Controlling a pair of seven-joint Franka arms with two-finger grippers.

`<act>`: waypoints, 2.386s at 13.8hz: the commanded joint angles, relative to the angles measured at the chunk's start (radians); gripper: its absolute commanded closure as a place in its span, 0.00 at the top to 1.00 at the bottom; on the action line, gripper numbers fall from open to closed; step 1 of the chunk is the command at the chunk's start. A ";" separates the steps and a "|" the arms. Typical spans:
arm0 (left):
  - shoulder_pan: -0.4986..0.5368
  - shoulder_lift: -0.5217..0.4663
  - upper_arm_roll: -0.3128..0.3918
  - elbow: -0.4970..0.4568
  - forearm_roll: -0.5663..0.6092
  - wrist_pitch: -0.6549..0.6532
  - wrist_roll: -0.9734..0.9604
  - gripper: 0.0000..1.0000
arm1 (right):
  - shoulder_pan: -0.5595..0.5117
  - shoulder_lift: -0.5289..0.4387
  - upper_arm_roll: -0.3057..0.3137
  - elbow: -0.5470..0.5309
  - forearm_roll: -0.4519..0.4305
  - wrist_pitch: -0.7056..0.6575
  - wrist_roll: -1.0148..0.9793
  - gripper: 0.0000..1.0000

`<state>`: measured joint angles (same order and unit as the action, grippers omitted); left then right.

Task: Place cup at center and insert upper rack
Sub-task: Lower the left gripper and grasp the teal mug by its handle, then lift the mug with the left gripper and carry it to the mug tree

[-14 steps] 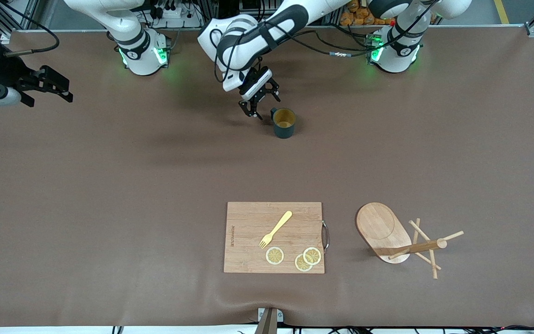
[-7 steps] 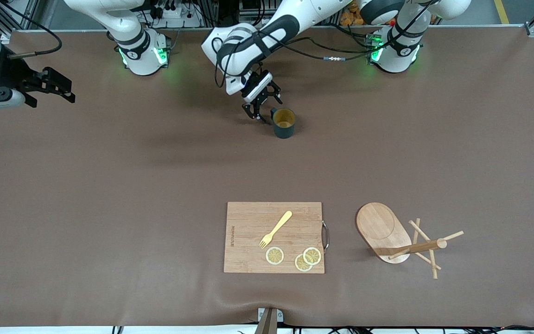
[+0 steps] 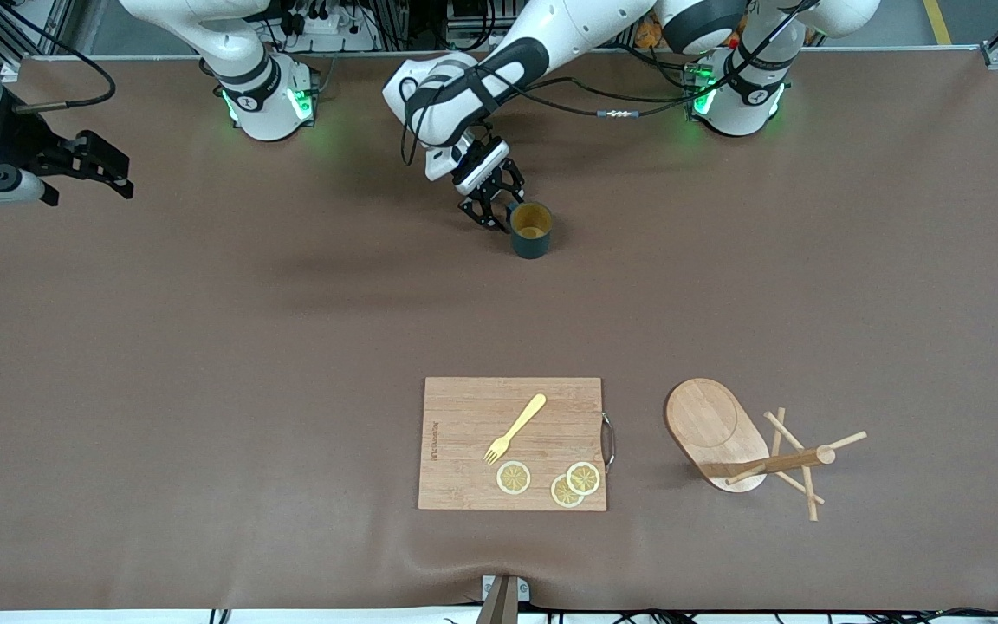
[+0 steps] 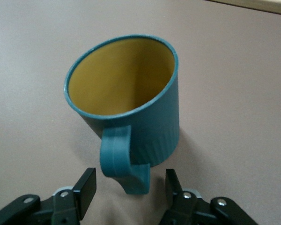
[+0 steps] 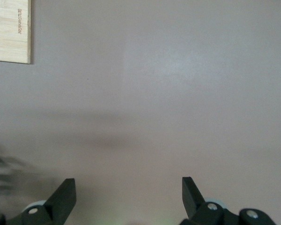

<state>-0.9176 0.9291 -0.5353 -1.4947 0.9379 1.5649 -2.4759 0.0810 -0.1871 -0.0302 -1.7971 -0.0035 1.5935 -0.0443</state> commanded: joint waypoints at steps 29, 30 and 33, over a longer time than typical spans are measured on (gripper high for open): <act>0.535 -0.234 -0.164 0.237 -0.059 0.133 0.446 0.00 | -0.087 0.029 0.009 -0.022 0.011 0.083 -0.009 1.00; 0.609 -0.242 -0.216 0.237 -0.080 0.141 0.483 0.00 | -0.089 0.028 0.009 -0.019 0.011 0.074 -0.009 1.00; 0.866 -0.248 -0.401 0.235 -0.146 0.179 0.563 0.00 | -0.083 0.031 0.013 -0.015 0.003 0.075 0.001 1.00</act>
<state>-0.1960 0.7014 -0.8324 -1.2324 0.8364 1.7101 -1.9554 0.0137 -0.1481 -0.0355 -1.8172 0.0002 1.6808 -0.0439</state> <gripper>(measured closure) 0.793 0.000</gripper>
